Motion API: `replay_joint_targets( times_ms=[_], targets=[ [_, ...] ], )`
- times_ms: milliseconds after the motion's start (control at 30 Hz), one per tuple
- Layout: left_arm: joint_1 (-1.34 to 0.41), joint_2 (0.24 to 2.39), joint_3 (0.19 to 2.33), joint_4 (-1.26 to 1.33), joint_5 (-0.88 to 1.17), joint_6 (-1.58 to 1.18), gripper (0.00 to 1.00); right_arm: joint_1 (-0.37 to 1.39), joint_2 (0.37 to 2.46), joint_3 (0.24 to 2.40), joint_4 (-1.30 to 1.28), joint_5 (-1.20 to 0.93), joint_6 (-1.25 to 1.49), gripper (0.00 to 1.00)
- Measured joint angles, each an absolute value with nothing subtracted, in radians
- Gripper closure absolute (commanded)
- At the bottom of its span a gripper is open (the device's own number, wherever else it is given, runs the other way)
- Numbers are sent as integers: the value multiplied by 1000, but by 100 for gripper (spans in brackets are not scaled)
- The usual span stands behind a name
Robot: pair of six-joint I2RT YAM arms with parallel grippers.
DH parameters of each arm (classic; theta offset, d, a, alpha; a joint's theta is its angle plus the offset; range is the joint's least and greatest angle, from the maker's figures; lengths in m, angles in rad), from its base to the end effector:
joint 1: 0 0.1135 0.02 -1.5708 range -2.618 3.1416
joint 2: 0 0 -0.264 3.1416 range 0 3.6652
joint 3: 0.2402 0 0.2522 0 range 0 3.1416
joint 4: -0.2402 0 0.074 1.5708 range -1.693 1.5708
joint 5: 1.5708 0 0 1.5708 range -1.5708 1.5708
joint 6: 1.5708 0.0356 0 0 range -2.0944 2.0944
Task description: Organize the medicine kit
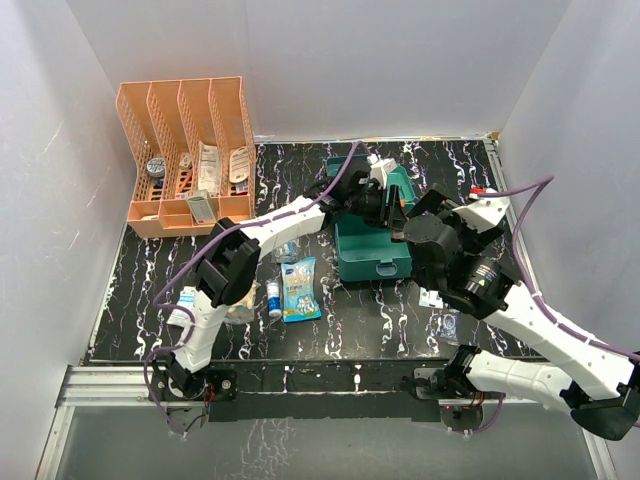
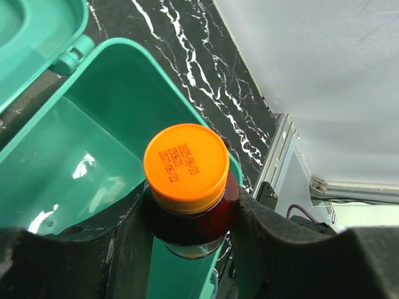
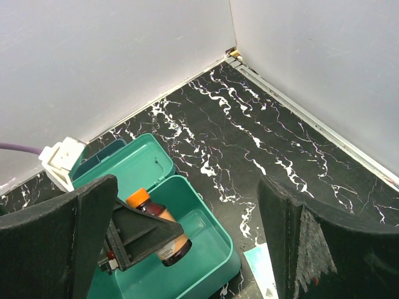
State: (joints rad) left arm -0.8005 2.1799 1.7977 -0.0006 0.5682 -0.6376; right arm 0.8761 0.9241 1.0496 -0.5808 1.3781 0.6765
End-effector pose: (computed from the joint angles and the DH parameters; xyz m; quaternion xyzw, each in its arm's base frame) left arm 0.3464 -0.3845 0.2555 0.2211 0.7801 -0.5286 0.2512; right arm 0.1351 0.1075 0.3788 0.2696 0.6851 -0.0987 0.6694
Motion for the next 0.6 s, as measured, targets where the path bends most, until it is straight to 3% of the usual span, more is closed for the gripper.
replay_joint_targets(
  times_ms=[600],
  targets=[
    [-830,2321,1883,-62,567,-647,100,876,896,1049,-612,1386,697,7]
  ],
)
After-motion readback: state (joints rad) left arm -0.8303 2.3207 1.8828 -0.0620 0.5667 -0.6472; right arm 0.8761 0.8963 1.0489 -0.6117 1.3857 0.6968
